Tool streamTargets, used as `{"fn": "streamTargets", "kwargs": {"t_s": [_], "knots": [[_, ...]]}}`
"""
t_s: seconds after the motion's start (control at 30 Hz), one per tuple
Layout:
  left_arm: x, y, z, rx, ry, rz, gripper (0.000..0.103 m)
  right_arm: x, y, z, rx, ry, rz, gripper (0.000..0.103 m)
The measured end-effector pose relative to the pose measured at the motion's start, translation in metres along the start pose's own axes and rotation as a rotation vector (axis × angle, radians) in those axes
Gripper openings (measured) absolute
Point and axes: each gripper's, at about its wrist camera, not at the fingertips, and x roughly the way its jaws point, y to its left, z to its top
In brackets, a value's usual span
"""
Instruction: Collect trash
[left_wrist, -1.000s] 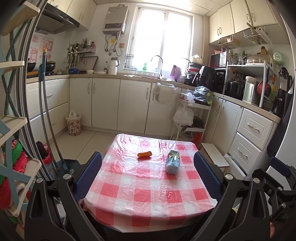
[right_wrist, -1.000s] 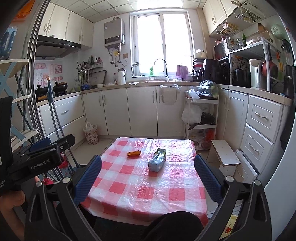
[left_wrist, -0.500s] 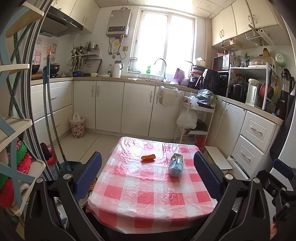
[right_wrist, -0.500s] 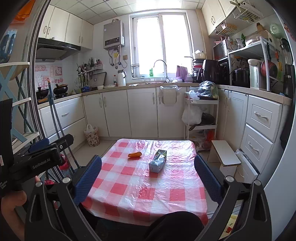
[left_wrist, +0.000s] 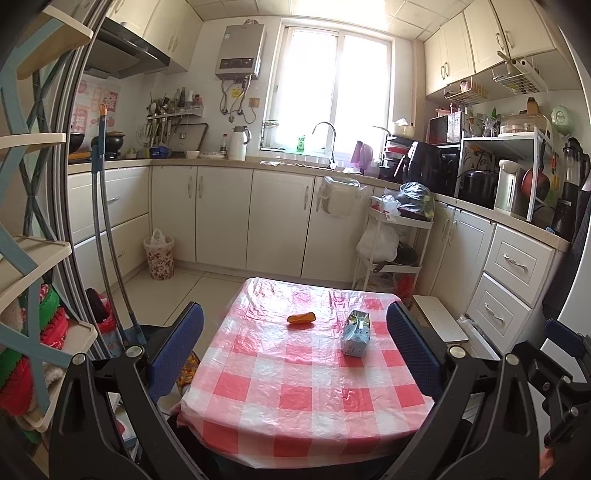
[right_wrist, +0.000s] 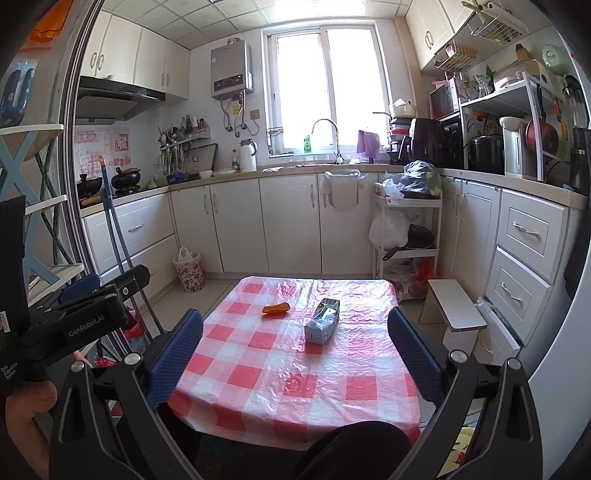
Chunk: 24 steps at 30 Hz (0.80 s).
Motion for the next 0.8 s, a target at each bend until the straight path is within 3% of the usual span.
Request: {"fn": "streamTargets", "kwargs": {"t_s": [0.8], "knots": [[-0.0077, 0.0043, 0.0046, -0.003, -0.021, -0.001, 0.096, 0.0019, 0.0031, 0.0027, 0.022, -0.001, 0.042, 0.096]]}}
